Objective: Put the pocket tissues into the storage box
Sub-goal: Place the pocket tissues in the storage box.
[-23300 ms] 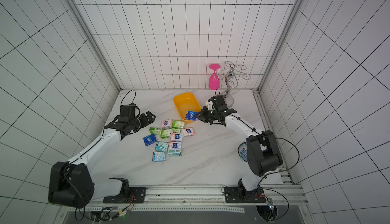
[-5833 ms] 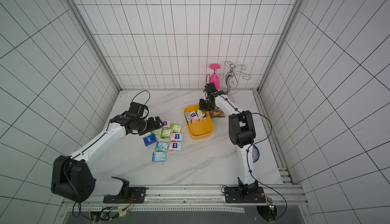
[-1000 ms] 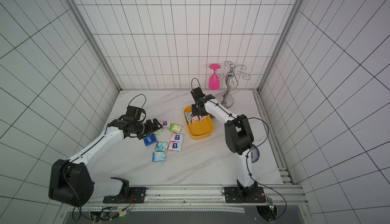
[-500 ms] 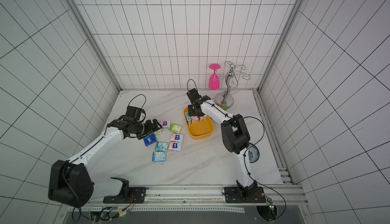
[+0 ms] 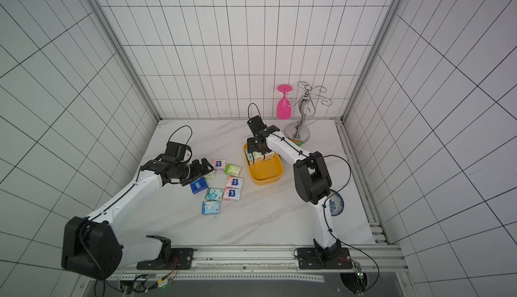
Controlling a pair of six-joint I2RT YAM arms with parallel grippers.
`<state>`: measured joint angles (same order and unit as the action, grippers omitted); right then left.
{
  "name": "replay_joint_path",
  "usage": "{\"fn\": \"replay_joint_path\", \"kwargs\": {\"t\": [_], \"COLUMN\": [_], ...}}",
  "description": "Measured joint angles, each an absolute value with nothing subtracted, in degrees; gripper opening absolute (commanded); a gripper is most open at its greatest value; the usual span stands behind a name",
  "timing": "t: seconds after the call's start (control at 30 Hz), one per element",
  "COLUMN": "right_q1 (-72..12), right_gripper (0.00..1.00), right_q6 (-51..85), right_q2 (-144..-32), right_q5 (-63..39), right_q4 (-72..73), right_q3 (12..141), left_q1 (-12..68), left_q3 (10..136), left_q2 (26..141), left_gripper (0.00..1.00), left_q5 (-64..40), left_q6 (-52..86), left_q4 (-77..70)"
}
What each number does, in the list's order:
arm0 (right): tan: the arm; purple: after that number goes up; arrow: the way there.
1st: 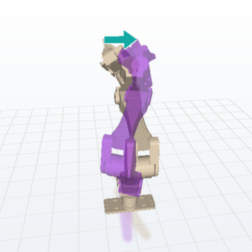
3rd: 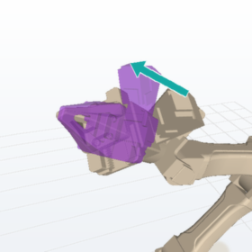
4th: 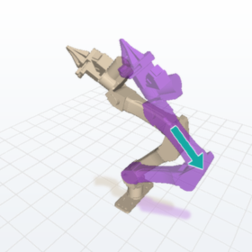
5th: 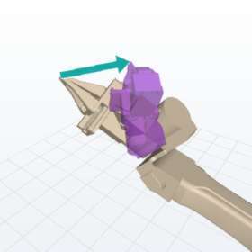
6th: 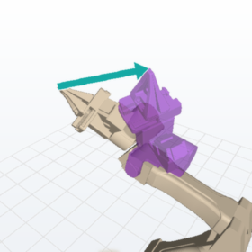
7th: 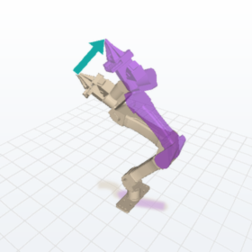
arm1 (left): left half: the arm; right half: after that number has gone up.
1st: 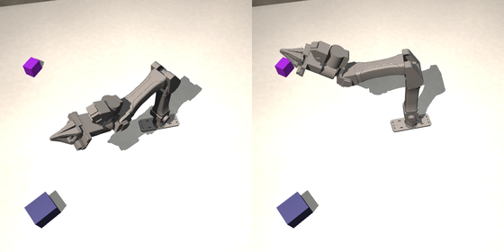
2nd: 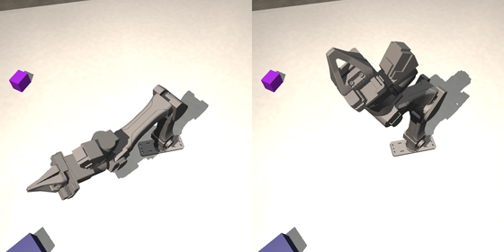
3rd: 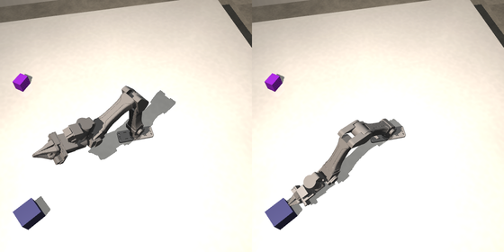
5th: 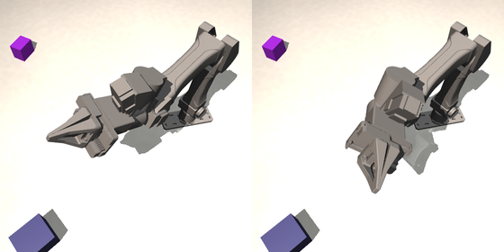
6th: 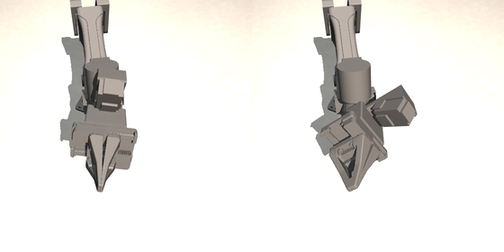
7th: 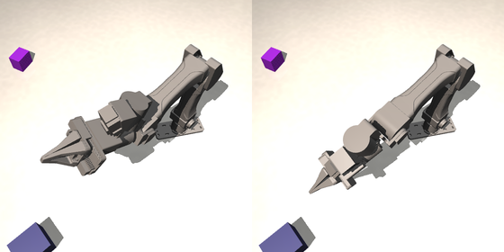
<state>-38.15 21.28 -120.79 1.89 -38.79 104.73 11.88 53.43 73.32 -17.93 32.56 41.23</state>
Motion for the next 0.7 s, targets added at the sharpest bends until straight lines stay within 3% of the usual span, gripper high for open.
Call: {"fn": "replay_joint_path", "kwargs": {"t": [0.33, 0.7], "right_q1": [-46.54, -57.06], "right_gripper": [0.71, 0.83], "right_q6": [10.96, 0.43], "right_q2": [-106.96, -105.32], "right_q5": [-6.70, -15.70], "right_q4": [-38.65, -40.29], "right_q3": [92.64, 86.50], "left_q1": [2.79, 0.25], "left_q3": [50.15, 49.74], "left_q2": [70.94, 67.72], "left_gripper": [0.97, 0.98], "left_q5": [-22.11, -23.00], "left_q6": [35.51, 36.60], "left_q4": [39.68, 40.14]}}
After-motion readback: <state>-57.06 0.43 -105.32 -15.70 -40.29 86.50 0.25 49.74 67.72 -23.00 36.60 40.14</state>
